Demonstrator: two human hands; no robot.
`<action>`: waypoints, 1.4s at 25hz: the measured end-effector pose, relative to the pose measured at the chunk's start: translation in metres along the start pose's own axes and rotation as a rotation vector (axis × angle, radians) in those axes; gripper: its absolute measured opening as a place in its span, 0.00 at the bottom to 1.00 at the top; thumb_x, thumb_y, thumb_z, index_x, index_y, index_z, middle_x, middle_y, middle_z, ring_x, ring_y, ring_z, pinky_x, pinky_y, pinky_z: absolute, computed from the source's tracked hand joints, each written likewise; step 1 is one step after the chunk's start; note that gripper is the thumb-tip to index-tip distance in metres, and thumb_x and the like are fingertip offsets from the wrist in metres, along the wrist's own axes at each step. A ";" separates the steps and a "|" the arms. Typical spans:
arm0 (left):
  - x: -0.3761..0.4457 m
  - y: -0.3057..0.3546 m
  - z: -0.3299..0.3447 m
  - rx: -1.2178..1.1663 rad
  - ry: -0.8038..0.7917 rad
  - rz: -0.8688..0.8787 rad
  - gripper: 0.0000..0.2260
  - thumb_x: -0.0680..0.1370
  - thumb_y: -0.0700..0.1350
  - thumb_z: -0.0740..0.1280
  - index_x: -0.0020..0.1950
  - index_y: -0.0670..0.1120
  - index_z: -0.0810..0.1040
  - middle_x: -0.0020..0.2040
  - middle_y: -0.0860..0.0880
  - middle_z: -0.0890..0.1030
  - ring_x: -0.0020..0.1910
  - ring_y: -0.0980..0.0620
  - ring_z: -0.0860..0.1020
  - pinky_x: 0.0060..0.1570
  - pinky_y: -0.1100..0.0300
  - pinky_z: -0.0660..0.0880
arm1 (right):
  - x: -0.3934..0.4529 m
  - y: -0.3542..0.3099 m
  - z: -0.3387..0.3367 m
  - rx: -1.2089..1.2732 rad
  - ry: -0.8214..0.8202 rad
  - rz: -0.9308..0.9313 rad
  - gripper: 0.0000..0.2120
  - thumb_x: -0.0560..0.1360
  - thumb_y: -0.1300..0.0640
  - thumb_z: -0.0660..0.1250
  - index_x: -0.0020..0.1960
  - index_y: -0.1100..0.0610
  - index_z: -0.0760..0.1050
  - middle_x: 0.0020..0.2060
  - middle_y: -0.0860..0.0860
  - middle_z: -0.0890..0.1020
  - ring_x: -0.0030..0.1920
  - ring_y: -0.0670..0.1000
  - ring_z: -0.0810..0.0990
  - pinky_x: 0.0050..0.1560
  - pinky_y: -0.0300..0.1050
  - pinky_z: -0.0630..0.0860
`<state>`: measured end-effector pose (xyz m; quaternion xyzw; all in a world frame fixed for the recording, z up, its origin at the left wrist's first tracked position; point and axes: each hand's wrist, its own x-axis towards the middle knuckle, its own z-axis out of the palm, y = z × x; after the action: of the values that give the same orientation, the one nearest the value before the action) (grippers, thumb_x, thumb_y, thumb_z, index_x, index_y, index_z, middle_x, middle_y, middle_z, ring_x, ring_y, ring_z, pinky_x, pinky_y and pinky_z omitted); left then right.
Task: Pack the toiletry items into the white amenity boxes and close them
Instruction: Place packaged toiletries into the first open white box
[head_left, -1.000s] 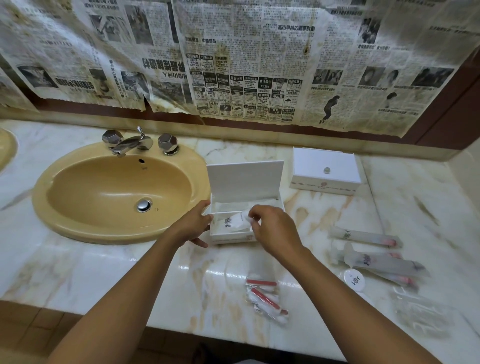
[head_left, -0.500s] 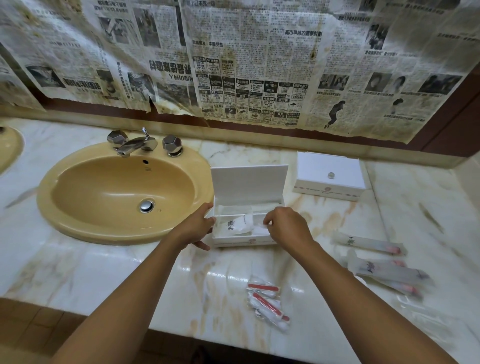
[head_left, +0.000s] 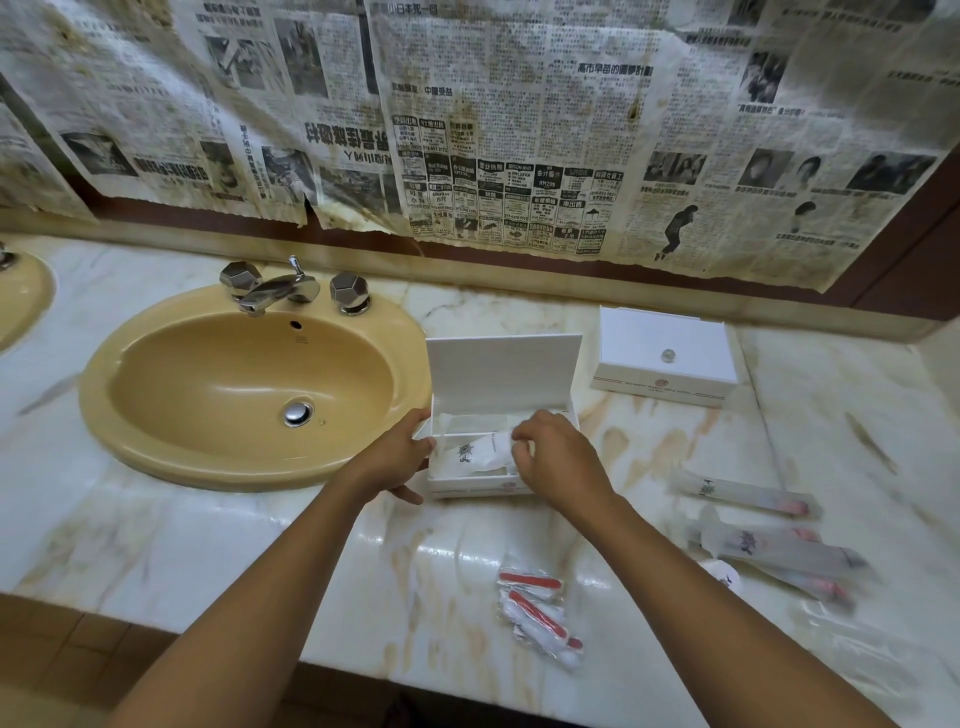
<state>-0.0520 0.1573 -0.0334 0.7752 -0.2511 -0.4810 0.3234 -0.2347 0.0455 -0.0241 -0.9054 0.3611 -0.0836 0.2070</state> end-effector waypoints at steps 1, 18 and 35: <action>0.000 0.000 0.000 0.006 -0.001 0.004 0.19 0.84 0.44 0.57 0.74 0.57 0.61 0.62 0.49 0.74 0.58 0.51 0.77 0.43 0.44 0.83 | -0.003 -0.006 0.003 -0.023 0.064 -0.095 0.14 0.76 0.54 0.58 0.46 0.59 0.82 0.44 0.53 0.81 0.49 0.56 0.78 0.47 0.50 0.76; 0.001 -0.001 0.001 0.023 0.011 0.023 0.19 0.84 0.44 0.57 0.74 0.57 0.62 0.63 0.47 0.75 0.57 0.51 0.77 0.44 0.43 0.83 | -0.010 -0.038 0.033 -0.158 -0.318 -0.169 0.30 0.81 0.39 0.47 0.62 0.60 0.75 0.57 0.58 0.79 0.61 0.54 0.75 0.75 0.53 0.40; 0.002 -0.003 0.002 0.010 0.017 0.006 0.21 0.84 0.46 0.57 0.77 0.57 0.59 0.67 0.51 0.67 0.61 0.47 0.73 0.42 0.44 0.83 | -0.060 -0.004 0.012 -0.100 -0.478 -0.015 0.17 0.73 0.58 0.67 0.62 0.51 0.75 0.56 0.50 0.78 0.55 0.54 0.77 0.48 0.43 0.70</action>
<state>-0.0530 0.1570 -0.0378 0.7800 -0.2530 -0.4724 0.3231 -0.2723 0.0929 -0.0335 -0.9112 0.2989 0.1496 0.2409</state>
